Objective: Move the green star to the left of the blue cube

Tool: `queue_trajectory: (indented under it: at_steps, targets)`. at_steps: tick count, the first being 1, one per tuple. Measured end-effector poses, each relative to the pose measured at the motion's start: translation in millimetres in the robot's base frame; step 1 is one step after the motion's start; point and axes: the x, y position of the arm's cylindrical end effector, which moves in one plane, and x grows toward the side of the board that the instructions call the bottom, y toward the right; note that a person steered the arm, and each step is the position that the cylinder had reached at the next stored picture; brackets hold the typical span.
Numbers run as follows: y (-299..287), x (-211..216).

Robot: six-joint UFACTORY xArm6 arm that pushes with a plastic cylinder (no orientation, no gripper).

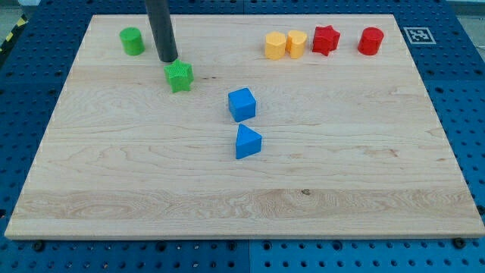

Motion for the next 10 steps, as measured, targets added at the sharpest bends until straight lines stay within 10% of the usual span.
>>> queue_trajectory:
  at_steps: [8, 10]
  targets:
    - [39, 110]
    - [37, 37]
